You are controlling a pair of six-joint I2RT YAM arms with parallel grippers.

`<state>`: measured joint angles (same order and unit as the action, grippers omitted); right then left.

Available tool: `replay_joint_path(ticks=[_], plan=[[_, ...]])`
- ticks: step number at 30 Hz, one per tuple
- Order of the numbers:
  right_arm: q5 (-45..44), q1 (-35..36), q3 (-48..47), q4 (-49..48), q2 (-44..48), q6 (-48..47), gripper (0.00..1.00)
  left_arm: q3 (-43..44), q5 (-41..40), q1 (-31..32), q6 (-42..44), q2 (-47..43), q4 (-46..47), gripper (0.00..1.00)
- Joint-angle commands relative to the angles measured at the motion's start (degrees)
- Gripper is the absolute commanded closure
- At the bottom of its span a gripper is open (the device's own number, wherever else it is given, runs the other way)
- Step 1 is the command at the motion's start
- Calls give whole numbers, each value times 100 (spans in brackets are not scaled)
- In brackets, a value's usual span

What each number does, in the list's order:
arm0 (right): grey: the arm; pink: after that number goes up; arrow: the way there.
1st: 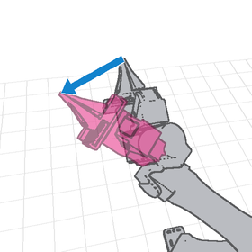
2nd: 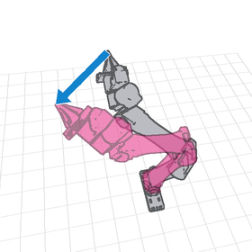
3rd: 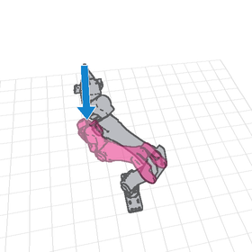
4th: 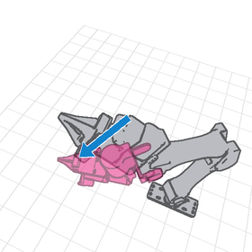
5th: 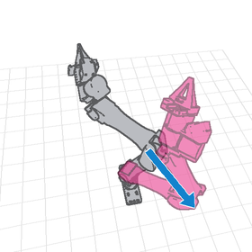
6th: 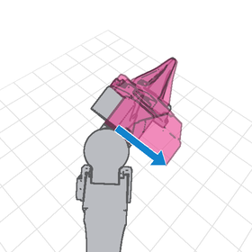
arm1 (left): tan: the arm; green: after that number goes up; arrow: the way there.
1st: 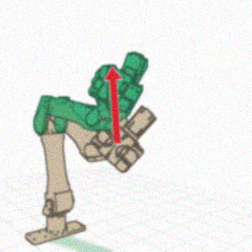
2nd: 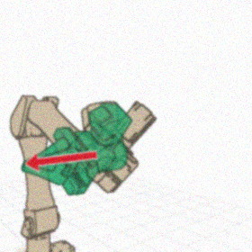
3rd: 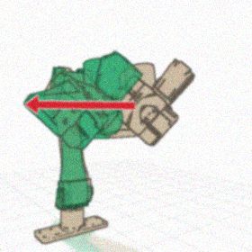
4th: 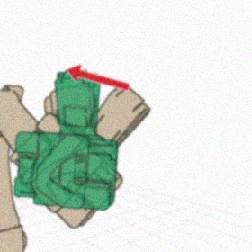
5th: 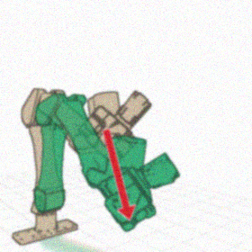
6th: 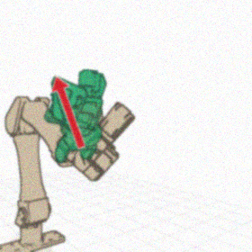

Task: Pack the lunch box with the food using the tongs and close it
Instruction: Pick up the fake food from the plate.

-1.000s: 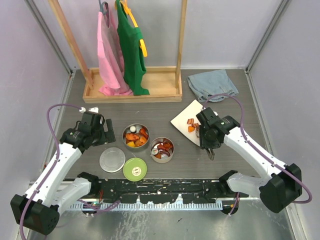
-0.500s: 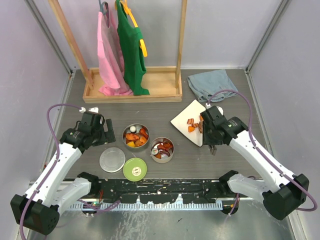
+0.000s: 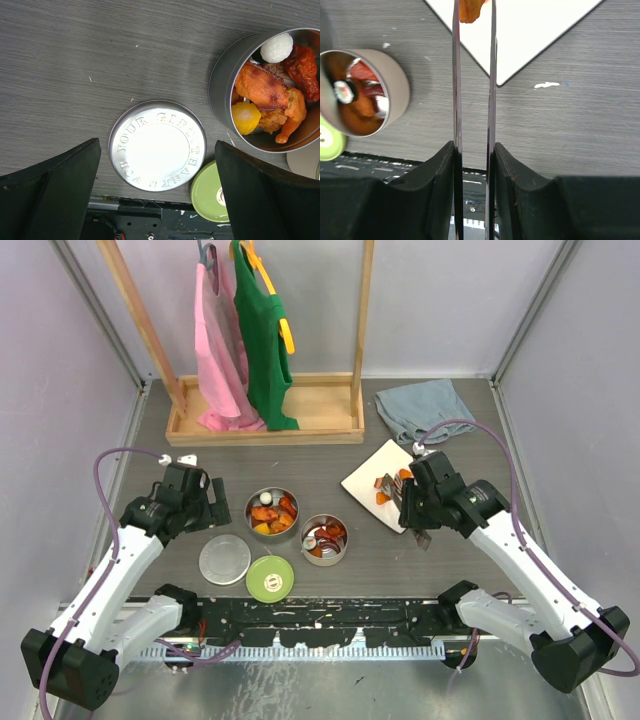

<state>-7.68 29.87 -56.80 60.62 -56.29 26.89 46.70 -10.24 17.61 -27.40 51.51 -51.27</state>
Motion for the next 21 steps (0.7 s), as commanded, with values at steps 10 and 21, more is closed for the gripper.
replay_joint_path(ticks=[10,21], plan=[[1734,-16,-320,-775,156,-192,69,105,-5,-14,59,-27,90,2],[2795,83,-161,-999,165,-340,69,103,-4,-18,59,-18,91,2]])
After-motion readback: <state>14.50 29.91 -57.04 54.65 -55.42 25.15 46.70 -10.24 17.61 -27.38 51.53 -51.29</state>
